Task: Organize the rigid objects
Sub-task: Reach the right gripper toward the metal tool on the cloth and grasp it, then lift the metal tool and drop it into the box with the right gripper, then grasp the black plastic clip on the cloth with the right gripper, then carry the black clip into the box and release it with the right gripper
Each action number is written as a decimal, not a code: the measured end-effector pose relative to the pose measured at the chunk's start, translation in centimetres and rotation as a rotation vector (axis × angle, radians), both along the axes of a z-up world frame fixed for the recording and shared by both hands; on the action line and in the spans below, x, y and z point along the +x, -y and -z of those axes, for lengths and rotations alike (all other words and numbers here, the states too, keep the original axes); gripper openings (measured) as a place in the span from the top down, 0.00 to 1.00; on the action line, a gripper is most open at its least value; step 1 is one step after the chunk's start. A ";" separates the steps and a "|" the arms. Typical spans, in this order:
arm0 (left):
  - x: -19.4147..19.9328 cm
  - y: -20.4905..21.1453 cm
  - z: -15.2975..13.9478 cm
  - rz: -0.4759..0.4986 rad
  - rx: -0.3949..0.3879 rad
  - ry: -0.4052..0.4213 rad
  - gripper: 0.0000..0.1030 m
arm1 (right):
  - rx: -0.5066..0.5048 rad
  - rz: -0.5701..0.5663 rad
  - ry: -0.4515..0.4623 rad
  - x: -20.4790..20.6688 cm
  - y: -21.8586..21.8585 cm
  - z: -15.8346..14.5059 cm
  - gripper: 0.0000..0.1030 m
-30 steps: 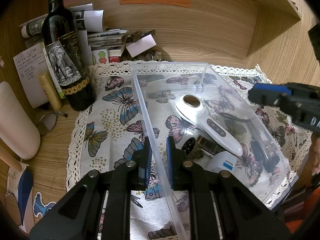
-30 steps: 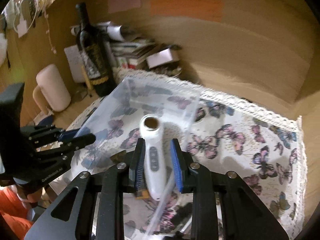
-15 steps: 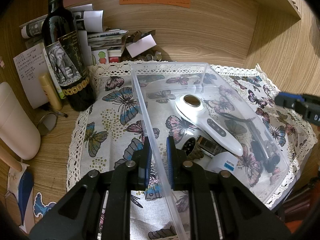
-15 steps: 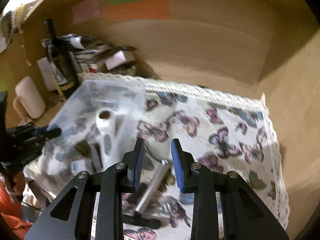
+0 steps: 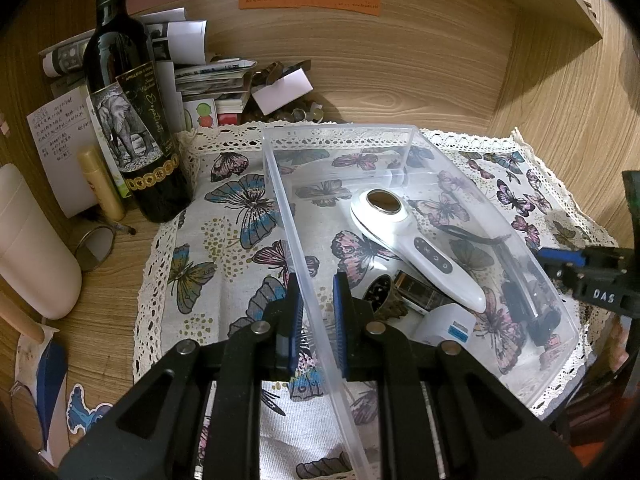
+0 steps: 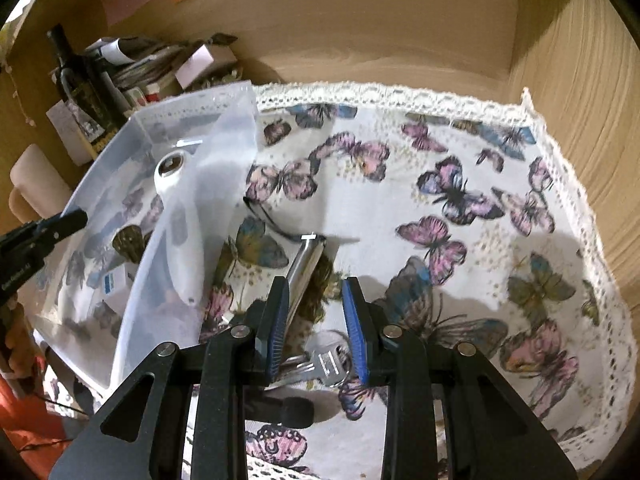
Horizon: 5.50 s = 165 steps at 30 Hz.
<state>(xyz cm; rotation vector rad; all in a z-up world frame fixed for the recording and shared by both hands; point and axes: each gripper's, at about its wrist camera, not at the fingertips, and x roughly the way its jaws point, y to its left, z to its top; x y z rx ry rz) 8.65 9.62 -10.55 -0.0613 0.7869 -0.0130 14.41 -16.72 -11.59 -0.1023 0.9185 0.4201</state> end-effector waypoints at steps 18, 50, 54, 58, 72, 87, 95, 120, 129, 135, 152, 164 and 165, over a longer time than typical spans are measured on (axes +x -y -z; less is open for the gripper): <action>0.1 0.1 0.1 0.003 -0.001 -0.002 0.87 | -0.015 -0.048 -0.073 1.6 -1.8 2.2 0.76; 0.1 0.1 0.2 0.005 -0.001 -0.001 0.87 | 0.144 -0.023 0.249 -0.8 -1.2 -7.7 0.86; 0.1 0.1 0.2 0.005 -0.001 -0.001 0.87 | 0.160 -0.083 0.261 -1.1 -3.1 -8.4 0.86; 0.0 0.0 0.2 0.005 -0.003 0.000 0.87 | 0.153 -0.145 0.250 -1.2 -5.4 -8.1 0.86; 0.1 -0.1 0.3 0.007 -0.007 0.001 0.87 | 0.039 -0.299 0.090 0.3 -11.5 -3.5 0.86; 0.0 -0.2 0.3 0.008 -0.004 0.002 0.87 | 0.032 -0.285 0.099 0.2 -10.8 -4.3 0.86; 0.0 -0.2 0.3 0.009 -0.003 0.002 0.87 | 0.042 -0.170 0.160 -0.5 -6.2 -6.3 0.86; -0.1 0.0 0.4 0.012 0.014 0.002 0.87 | 0.006 0.025 -0.005 -4.3 0.6 -0.4 0.38; -0.3 0.1 0.4 0.014 0.016 0.005 0.87 | -0.040 -0.001 -0.024 -5.9 -1.2 1.5 0.36; -0.3 0.1 0.4 0.013 0.016 0.005 0.87 | 0.009 0.025 -0.059 -5.6 -0.6 2.3 0.44; -0.3 0.4 0.3 0.011 0.013 0.005 0.87 | 0.004 0.023 0.169 -4.3 -1.2 -4.6 0.44; -0.2 0.4 0.2 0.008 0.005 0.001 0.87 | 0.018 -0.124 0.239 -2.4 -6.1 -7.0 0.44; -0.2 0.4 0.2 0.009 0.006 0.001 0.87 | 0.018 -0.137 0.237 -2.2 -6.6 -6.9 0.44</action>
